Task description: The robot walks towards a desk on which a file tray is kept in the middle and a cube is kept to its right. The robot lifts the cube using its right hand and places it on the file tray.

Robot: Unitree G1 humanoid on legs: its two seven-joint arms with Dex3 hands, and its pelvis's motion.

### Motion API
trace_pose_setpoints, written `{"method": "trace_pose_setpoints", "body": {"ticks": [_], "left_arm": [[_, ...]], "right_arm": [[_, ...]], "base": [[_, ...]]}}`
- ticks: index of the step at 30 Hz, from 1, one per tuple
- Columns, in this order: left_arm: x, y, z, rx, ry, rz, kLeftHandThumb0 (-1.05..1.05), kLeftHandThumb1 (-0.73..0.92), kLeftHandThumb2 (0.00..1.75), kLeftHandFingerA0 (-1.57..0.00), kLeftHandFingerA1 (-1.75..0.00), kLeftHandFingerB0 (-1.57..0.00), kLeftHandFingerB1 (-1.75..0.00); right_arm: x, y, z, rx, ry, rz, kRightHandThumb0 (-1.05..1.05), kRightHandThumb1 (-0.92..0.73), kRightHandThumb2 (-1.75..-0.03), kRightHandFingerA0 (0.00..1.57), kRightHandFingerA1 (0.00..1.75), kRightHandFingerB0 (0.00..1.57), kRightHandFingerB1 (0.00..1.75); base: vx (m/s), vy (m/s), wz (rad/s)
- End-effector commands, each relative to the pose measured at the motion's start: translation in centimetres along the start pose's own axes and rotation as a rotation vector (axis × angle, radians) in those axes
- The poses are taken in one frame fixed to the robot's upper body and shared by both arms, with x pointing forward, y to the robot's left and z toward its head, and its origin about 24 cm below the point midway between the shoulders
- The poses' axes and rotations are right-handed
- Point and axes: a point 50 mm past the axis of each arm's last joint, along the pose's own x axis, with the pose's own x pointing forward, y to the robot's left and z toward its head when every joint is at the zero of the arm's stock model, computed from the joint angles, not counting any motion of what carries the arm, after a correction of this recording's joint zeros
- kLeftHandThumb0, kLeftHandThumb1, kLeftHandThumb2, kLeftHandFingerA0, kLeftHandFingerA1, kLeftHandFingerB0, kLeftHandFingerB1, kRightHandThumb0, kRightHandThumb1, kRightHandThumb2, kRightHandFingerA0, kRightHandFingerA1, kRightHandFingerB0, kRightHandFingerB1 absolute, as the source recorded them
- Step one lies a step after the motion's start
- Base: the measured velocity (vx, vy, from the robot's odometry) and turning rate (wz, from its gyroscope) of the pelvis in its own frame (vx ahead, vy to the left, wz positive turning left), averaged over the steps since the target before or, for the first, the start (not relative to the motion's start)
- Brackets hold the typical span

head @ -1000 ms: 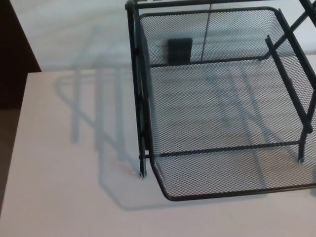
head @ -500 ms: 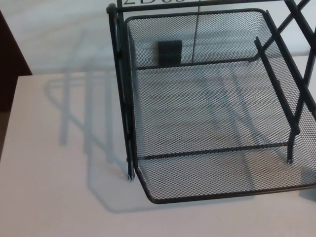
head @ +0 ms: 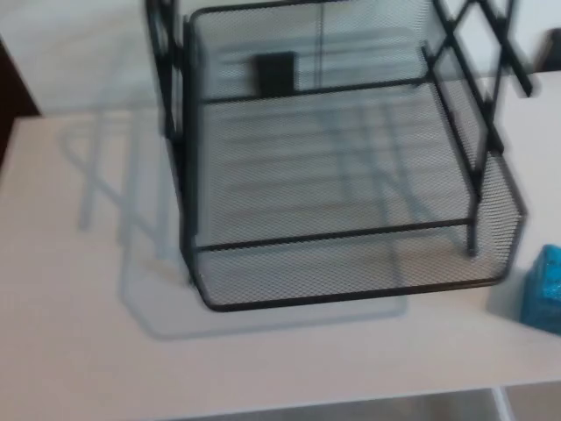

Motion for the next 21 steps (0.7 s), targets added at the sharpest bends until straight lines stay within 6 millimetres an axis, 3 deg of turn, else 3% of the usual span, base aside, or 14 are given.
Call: {"method": "trace_pose_setpoints", "body": {"ticks": [1, 2, 3, 4, 5, 7, 10, 11, 13, 17, 18, 19, 20, 21], "left_arm": [[-0.13, 0.62, 0.46, 0.046, -0.037, 0.03, -0.7, 0.62, 0.91, -0.08, -0.41, 0.0, -0.12], [-0.12, 0.56, 0.38, 0.049, -0.041, 0.031, -0.7, 0.62, 0.91, -0.08, -0.39, 0.0, -0.11], [-0.09, 0.52, 0.37, 0.04, -0.04, 0.03, -0.69, 0.62, 0.91, -0.08, -0.36, 0.0, -0.12], [-0.08, 0.42, 0.5, 0.022, -0.038, 0.02, -0.7, 0.61, 0.91, -0.08, -0.35, 0.0, -0.12], [-0.15, 0.39, 0.53, -0.008, -0.042, 0.003, -0.62, 0.77, 0.63, -0.08, -0.29, 0.0, -0.09], [-0.14, 0.36, 0.55, -0.004, -0.044, 0.01, -0.72, 0.59, 0.91, -0.02, -0.38, 0.0, -0.13], [0.13, 0.37, 0.46, 0.029, -0.033, 0.031, -0.64, 0.69, 0.74, -0.09, -0.36, -0.01, -0.05], [0.17, 0.39, 0.43, 0.029, -0.031, 0.032, -0.72, 0.58, 0.9, -0.1, -0.43, 0.0, -0.12], [0.12, 0.38, 0.35, 0.0, -0.037, 0.018, -0.72, 0.59, 0.91, -0.03, -0.35, 0.0, -0.12], [0.1, 0.45, 0.05, 0.02, -0.023, 0.029, -0.73, 0.59, 0.91, -0.08, -0.39, 0.0, -0.12], [0.11, 0.48, -0.03, 0.026, -0.022, 0.026, -0.75, 0.59, 0.91, -0.14, -0.39, 0.0, -0.1], [0.12, 0.49, -0.04, 0.026, -0.022, 0.025, -0.75, 0.59, 0.91, -0.14, -0.39, 0.0, -0.1], [0.07, 0.44, -0.18, 0.007, -0.024, 0.022, -0.65, 0.77, 0.64, -0.12, -0.31, 0.0, -0.12], [0.04, 0.44, -0.2, -0.007, -0.029, 0.012, -0.71, 0.58, 0.91, -0.09, -0.37, 0.0, -0.12]], "right_arm": [[-0.1, -0.59, -0.37, 0.022, 0.033, 0.031, -0.81, -0.59, -0.96, 0.1, 0.43, 0.0, 0.23], [-0.09, -0.69, -0.34, 0.002, 0.043, 0.039, -0.86, -0.63, -0.98, 0.19, 0.47, 0.0, 0.18], [-0.1, -0.82, -0.13, -0.027, 0.04, 0.036, -0.78, -0.75, -0.63, 0.28, 0.37, 0.0, 0.22], [-0.08, -0.98, 0.06, -0.026, 0.034, 0.033, -0.82, -0.62, -0.97, 0.26, 0.48, 0.0, 0.18], [-0.09, -1.07, 0.14, -0.051, 0.027, 0.019, -0.87, -0.64, -0.96, 0.31, 0.48, 0.02, 0.16], [-0.03, -1.13, 0.32, -0.05, 0.028, 0.009, -0.81, -0.61, -0.96, 0.26, 0.48, 0.02, 0.2], [-0.02, -1.1, 0.39, -0.045, 0.026, 0.001, -0.78, -0.58, -0.93, 0.18, 0.45, 0.03, 0.24], [-0.03, -1.06, 0.39, -0.054, 0.022, -0.006, -0.76, -0.72, -0.63, 0.24, 0.33, 0.04, 0.22], [-0.02, -1.09, 0.5, -0.083, 0.028, 0.001, -0.82, -0.6, -0.94, 0.23, 0.47, 0.03, 0.19], [-0.16, -0.54, -0.36, -0.011, 0.018, 0.032, -0.88, -0.63, -0.95, 0.21, 0.45, 0.0, 0.13], [-0.05, -0.48, -0.46, -0.001, 0.043, 0.036, -0.78, -0.71, -0.62, 0.29, 0.31, 0.0, 0.22], [-0.03, -0.48, -0.47, 0.0, 0.045, 0.036, -0.78, -0.71, -0.62, 0.29, 0.31, 0.0, 0.22], [-0.12, -0.57, -0.43, 0.023, 0.02, 0.037, -0.86, -0.6, -0.94, 0.18, 0.44, 0.01, 0.17], [-0.27, -0.74, -0.37, 0.01, 0.0, 0.031, -0.83, -0.59, -0.95, 0.19, 0.45, 0.01, 0.2]], "base": [[-0.07, -0.216, 0.01], [-0.07, -0.138, 0.02], [-0.09, -0.108, -0.05], [-0.08, -0.086, 0.03], [-0.09, -0.037, -0.02], [-0.04, 0.015, 0.0], [-0.04, 0.064, -0.03], [-0.02, 0.165, -0.09], [0.0, 0.192, 0.14], [-0.02, 0.232, -0.02], [0.02, 0.129, 0.17], [0.03, 0.076, 0.1], [0.03, 0.028, 0.11], [0.0, -0.007, 0.08]]}}
